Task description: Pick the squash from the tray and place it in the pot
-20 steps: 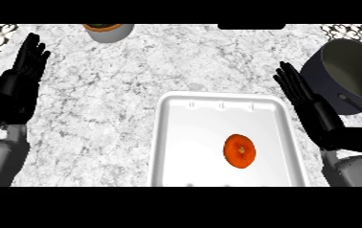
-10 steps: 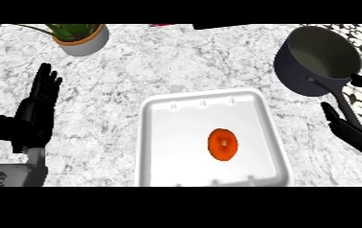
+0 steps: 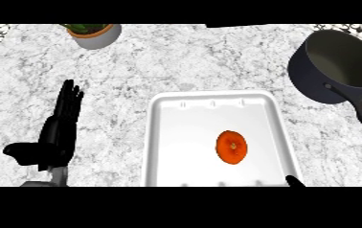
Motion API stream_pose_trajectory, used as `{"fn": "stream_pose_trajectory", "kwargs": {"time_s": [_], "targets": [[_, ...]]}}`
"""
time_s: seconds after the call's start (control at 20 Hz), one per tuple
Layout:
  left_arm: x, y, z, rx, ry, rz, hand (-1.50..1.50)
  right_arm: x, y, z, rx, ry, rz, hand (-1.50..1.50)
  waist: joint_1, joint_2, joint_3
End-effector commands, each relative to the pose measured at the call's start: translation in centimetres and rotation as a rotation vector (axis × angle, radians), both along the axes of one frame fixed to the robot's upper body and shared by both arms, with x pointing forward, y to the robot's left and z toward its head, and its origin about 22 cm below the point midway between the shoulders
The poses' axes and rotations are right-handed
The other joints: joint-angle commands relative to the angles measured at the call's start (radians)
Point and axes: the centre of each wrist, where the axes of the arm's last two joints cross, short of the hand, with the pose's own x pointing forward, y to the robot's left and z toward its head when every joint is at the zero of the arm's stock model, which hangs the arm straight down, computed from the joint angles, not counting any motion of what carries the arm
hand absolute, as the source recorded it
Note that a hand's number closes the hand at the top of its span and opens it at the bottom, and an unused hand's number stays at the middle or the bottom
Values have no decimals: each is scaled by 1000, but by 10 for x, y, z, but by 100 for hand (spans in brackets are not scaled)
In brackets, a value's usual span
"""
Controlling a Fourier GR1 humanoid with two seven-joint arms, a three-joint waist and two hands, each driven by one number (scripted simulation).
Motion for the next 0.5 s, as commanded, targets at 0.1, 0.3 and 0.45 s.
{"fn": "stream_pose_trajectory", "kwargs": {"time_s": [0.1, 0.3, 0.45], "targets": [[-4, -20, -10, -5, -24, -56, 0, -73, 29, -7, -108, 188, -128, -150, 47, 24, -4], [-8, -21, -3, 5, -43, -61, 0, -125, 27, -27, -187, 530, -136, -150, 70, 35, -6], [-2, -31, 0, 14, -71, -67, 0, -144, 35, -22, -218, 650, -191, -150, 83, 45, -7]]}}
